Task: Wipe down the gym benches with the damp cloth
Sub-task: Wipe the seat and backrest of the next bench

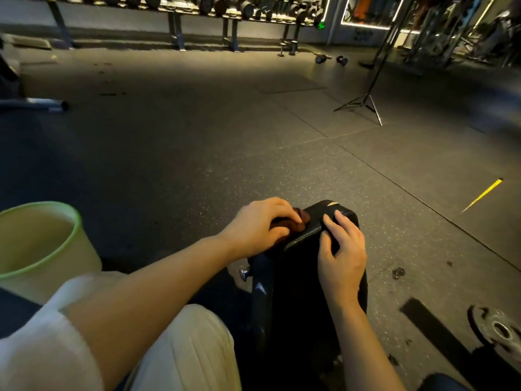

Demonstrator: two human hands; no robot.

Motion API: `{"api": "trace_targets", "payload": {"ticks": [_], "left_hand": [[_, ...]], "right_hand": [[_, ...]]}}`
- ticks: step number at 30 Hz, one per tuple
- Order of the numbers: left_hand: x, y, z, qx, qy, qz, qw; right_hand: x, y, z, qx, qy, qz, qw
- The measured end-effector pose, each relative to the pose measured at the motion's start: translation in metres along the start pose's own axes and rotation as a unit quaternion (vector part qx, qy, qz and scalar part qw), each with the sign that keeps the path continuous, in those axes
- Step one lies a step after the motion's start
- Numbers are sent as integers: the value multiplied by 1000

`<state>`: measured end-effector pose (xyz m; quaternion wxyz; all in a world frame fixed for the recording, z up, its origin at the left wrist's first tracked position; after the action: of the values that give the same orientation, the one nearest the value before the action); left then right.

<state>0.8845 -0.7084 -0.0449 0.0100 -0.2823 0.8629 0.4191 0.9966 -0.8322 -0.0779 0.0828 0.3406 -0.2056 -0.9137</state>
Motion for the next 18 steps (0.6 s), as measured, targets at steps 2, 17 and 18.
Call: {"api": "trace_targets", "payload": {"ticks": [2, 17, 18], "left_hand": [[18, 3, 1, -5, -6, 16, 1000], [59, 19, 32, 149, 116, -198, 962], [59, 13, 23, 171, 103, -153, 968]], "right_hand": [[-1, 0, -1, 0, -12, 17, 1000], [1, 0, -8, 5, -41, 51, 998], [1, 0, -8, 6, -38, 49, 998]]}}
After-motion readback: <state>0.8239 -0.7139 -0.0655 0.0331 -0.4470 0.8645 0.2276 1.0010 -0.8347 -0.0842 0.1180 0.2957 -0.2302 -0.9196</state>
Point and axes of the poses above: each hand's wrist, its own x-axis away from the middle knuckle, its own y-axis out of the back of the hand, z = x × y, the point moved 7 cm from there along -x, towards the middle knuckle, and after that the axes turned 10 degrees about -z, right-handed, at the moved point
